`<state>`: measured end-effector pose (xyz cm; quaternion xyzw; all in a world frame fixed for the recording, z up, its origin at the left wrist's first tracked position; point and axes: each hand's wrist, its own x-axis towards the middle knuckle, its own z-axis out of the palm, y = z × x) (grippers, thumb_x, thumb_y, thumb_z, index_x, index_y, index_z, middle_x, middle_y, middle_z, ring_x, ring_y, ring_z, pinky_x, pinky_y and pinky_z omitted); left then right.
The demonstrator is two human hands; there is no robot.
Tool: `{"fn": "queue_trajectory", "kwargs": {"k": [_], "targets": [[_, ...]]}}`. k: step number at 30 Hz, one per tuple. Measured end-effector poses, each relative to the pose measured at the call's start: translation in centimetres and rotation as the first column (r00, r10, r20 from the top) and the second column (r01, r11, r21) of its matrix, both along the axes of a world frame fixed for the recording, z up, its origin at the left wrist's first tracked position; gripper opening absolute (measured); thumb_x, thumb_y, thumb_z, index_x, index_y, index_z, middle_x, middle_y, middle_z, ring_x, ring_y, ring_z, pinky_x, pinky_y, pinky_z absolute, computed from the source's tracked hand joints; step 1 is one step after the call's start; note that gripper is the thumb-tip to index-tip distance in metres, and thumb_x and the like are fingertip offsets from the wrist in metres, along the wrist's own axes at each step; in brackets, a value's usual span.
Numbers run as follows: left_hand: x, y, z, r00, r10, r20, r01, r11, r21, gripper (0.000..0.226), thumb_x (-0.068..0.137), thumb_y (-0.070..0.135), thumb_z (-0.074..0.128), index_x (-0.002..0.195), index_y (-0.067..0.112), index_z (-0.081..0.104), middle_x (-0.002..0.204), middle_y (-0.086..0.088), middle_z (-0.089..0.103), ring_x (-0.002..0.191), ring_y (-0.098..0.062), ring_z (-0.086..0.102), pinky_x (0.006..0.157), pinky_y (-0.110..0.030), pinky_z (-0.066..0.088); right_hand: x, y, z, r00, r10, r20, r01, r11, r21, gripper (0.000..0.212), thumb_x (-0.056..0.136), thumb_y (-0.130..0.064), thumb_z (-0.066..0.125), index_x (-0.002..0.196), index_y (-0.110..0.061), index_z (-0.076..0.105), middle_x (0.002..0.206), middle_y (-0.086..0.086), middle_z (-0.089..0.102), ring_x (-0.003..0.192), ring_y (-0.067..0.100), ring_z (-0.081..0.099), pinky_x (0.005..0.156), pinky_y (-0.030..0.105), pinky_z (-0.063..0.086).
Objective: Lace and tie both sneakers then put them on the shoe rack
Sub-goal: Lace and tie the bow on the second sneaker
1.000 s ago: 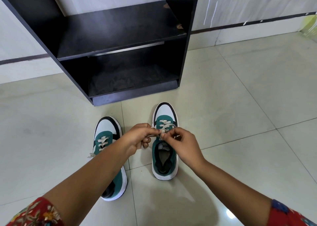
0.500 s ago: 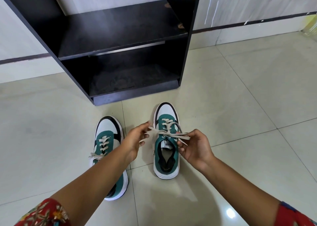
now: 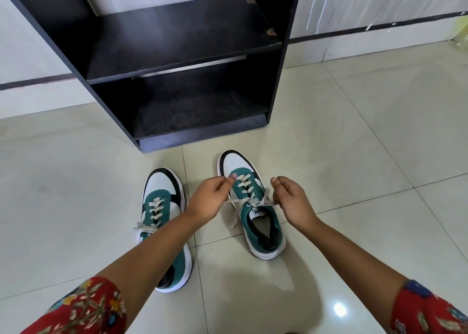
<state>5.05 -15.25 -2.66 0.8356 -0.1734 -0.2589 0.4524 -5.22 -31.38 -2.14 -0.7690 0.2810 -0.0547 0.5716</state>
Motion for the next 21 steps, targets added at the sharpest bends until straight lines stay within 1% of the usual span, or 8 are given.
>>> {"fn": "queue_trajectory", "kwargs": {"k": [1, 2, 5, 8, 10, 12, 15, 21], "targets": [[0.0, 0.0, -0.1, 0.992, -0.071, 0.104, 0.062, 0.995, 0.083, 0.049, 0.09, 0.051, 0.044, 0.06, 0.013, 0.042, 0.053, 0.002, 0.041, 0.052, -0.017, 0.04, 0.056, -0.032, 0.035, 0.1, -0.1, -0.3, 0.999, 0.021, -0.031, -0.022, 0.999, -0.038, 0.04, 0.097, -0.024, 0.042, 0.058, -0.02, 0.039, 0.053, -0.003, 0.041, 0.051, 0.01, 0.039, 0.055, 0.026, 0.034], [0.0, 0.1, -0.3, 0.973, -0.136, 0.188, 0.103, 0.979, 0.175, 0.049, 0.088, 0.054, 0.045, 0.064, 0.011, 0.045, 0.055, 0.0, 0.045, 0.054, -0.018, 0.043, 0.055, -0.033, 0.036, 0.2, -0.2, -0.5, 0.998, 0.028, -0.063, -0.029, 0.999, -0.023, 0.039, 0.097, -0.025, 0.042, 0.058, -0.019, 0.039, 0.054, -0.002, 0.04, 0.052, 0.013, 0.039, 0.056, 0.028, 0.033], [-0.1, 0.4, -0.7, 0.922, -0.234, 0.308, 0.116, 0.927, 0.356, 0.045, 0.086, 0.057, 0.045, 0.074, 0.014, 0.052, 0.062, 0.0, 0.057, 0.06, -0.018, 0.053, 0.056, -0.031, 0.043, 0.3, -0.2, -0.8, 0.993, -0.032, -0.113, 0.055, 0.977, 0.206, 0.04, 0.097, -0.021, 0.041, 0.057, -0.018, 0.038, 0.052, -0.002, 0.034, 0.039, 0.004, 0.033, 0.043, 0.016, 0.029], [-0.2, 0.5, -0.9, 0.912, -0.25, 0.325, 0.124, 0.923, 0.364, 0.046, 0.088, 0.058, 0.039, 0.078, 0.016, 0.055, 0.062, -0.001, 0.059, 0.063, -0.018, 0.057, 0.058, -0.031, 0.045, 0.2, -0.2, -0.7, 0.986, -0.072, -0.149, 0.122, 0.923, 0.364, 0.042, 0.098, -0.018, 0.04, 0.056, -0.018, 0.033, 0.048, -0.005, 0.028, 0.03, 0.002, 0.023, 0.032, 0.014, 0.02], [-0.1, 0.5, -0.8, 0.904, -0.263, 0.338, 0.134, 0.923, 0.36, 0.041, 0.091, 0.053, 0.039, 0.067, 0.02, 0.047, 0.054, 0.002, 0.049, 0.059, -0.016, 0.051, 0.054, -0.029, 0.038, 0.0, -0.3, -0.8, 0.983, -0.071, -0.168, 0.134, 0.905, 0.403, 0.042, 0.098, -0.019, 0.039, 0.056, -0.019, 0.032, 0.044, -0.008, 0.027, 0.031, 0.004, 0.02, 0.033, 0.014, 0.018], [0.0, 0.5, -0.7, 0.889, -0.288, 0.358, 0.153, 0.92, 0.36, 0.041, 0.093, 0.049, 0.039, 0.063, 0.022, 0.04, 0.051, 0.003, 0.044, 0.057, -0.016, 0.048, 0.054, -0.029, 0.037, 0.0, -0.4, -1.0, 0.982, -0.073, -0.174, 0.14, 0.899, 0.414, 0.042, 0.097, -0.019, 0.039, 0.056, -0.02, 0.032, 0.043, -0.009, 0.027, 0.031, 0.004, 0.019, 0.033, 0.014, 0.017], [0.3, 0.8, -0.9, 0.881, -0.309, 0.359, 0.17, 0.914, 0.369, 0.039, 0.093, 0.045, 0.041, 0.065, 0.018, 0.041, 0.05, 0.004, 0.042, 0.057, -0.019, 0.046, 0.058, -0.032, 0.041, 0.0, -0.7, -1.3, 0.981, -0.049, -0.186, 0.127, 0.893, 0.433, 0.043, 0.097, -0.02, 0.038, 0.056, -0.022, 0.029, 0.041, -0.011, 0.027, 0.033, 0.005, 0.017, 0.035, 0.014, 0.016], [0.8, 0.6, -1.3, 0.887, -0.325, 0.328, 0.176, 0.895, 0.411, 0.039, 0.095, 0.043, 0.039, 0.075, 0.012, 0.054, 0.057, 0.002, 0.051, 0.066, -0.022, 0.054, 0.056, -0.029, 0.032, -0.6, -1.1, -1.8, 0.967, -0.023, -0.252, 0.15, 0.856, 0.495, 0.041, 0.097, -0.023, 0.036, 0.057, -0.022, 0.026, 0.04, -0.012, 0.025, 0.038, 0.008, 0.016, 0.036, 0.018, 0.017]]}}
